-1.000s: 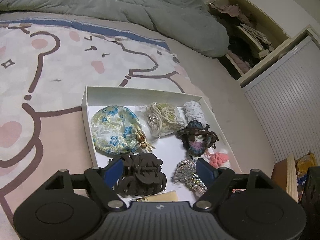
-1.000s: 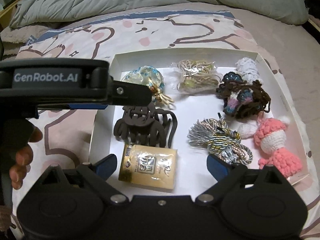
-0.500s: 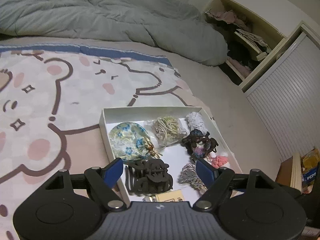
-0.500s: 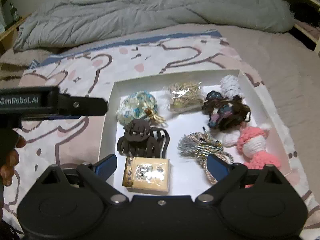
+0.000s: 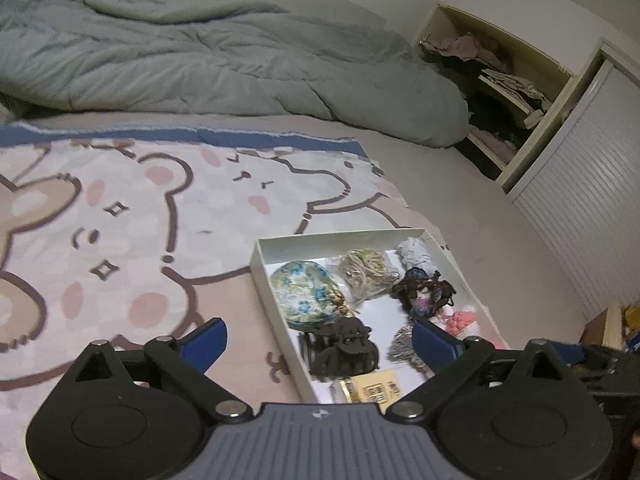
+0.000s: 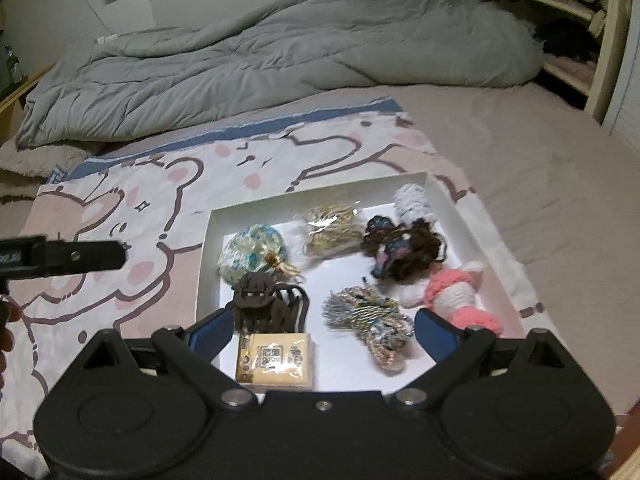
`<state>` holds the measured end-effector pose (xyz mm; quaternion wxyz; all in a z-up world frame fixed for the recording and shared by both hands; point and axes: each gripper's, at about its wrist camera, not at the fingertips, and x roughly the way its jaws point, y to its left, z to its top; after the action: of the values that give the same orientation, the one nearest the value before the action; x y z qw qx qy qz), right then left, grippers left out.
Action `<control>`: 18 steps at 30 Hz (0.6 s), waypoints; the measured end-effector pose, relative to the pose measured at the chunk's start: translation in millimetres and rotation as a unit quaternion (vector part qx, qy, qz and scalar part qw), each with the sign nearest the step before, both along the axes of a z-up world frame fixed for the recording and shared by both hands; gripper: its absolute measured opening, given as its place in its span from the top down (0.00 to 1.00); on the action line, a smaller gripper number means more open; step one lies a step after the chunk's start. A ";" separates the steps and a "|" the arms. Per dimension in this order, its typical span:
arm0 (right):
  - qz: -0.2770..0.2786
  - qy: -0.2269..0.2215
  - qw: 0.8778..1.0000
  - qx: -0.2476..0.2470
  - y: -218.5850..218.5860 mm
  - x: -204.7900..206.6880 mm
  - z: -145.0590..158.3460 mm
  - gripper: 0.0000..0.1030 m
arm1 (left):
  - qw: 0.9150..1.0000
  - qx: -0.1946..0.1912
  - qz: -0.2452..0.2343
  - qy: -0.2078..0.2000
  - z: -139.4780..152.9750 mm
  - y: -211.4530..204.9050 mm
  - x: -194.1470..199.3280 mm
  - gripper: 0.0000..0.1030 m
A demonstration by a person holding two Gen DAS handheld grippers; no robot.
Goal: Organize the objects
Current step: 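Withdraw both tools up and away from the filled box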
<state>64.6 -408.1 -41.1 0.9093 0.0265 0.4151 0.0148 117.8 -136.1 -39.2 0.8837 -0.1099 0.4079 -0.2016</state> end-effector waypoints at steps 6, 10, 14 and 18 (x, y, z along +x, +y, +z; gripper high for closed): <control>-0.005 -0.025 1.000 -0.011 1.0 -19.4 11.4 0.02 | 0.998 0.054 0.001 -0.024 17.8 4.3 -16.9 0.00; -0.010 -0.043 0.999 -0.006 0.4 -31.0 18.4 0.02 | 0.997 0.072 -0.007 -0.036 23.4 6.6 -30.2 0.00; -0.029 -0.060 0.998 -0.014 1.4 -42.4 24.4 0.01 | 0.995 0.082 -0.010 -0.047 26.0 7.6 -43.1 0.00; -0.043 -0.075 0.996 -0.017 3.6 -53.5 27.2 0.01 | 0.992 0.109 0.000 -0.058 27.1 6.8 -54.4 0.00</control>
<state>11.1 -404.5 -14.0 0.9379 0.0273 0.3445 -0.0291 63.4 -129.3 -12.1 0.9127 -0.0006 0.3752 -0.1621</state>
